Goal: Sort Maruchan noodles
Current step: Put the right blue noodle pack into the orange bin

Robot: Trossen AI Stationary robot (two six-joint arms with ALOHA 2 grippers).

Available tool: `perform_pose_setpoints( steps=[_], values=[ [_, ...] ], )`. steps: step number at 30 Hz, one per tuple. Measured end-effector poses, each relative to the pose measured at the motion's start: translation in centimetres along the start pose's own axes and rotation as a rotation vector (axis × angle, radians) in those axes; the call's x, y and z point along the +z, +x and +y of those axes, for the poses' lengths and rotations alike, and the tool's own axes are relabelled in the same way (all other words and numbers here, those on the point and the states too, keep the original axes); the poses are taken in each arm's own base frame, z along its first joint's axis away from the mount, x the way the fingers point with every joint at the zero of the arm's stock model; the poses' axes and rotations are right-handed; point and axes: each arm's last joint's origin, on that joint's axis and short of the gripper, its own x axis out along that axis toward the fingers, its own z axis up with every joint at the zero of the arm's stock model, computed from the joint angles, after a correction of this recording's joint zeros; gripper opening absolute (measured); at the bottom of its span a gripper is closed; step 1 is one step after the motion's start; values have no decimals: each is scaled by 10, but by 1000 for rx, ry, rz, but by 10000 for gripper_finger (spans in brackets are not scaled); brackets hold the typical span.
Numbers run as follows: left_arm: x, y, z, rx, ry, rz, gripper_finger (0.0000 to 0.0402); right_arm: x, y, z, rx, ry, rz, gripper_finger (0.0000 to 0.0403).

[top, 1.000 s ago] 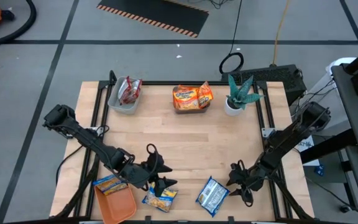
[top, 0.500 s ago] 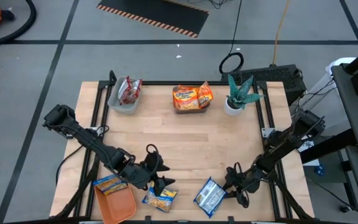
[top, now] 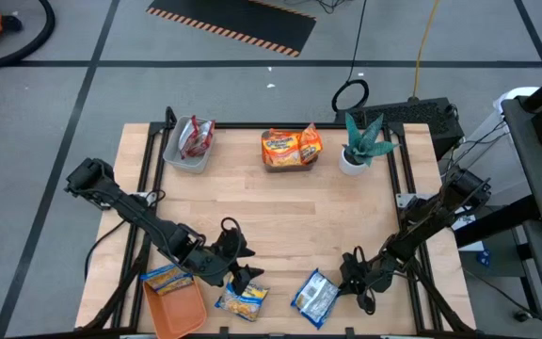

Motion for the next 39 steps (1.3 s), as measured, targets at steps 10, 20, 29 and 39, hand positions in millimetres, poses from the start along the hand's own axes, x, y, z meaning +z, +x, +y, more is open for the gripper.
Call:
perform_pose_setpoints(
  steps=[10, 20, 29, 39],
  values=[
    [3, 0, 1, 31, -23, -54, 321, 22, -19, 10, 93, 80, -98, 1],
    [18, 7, 8, 36, -108, -98, 321, 55, -54, 8, 74, 112, -265, 0],
    [38, 14, 12, 11, -90, -171, 321, 79, -88, 5, 109, 207, -438, 0],
    [50, 12, 4, 8, 65, -339, 321, 95, -112, -4, 180, 477, -547, 0]
  ],
)
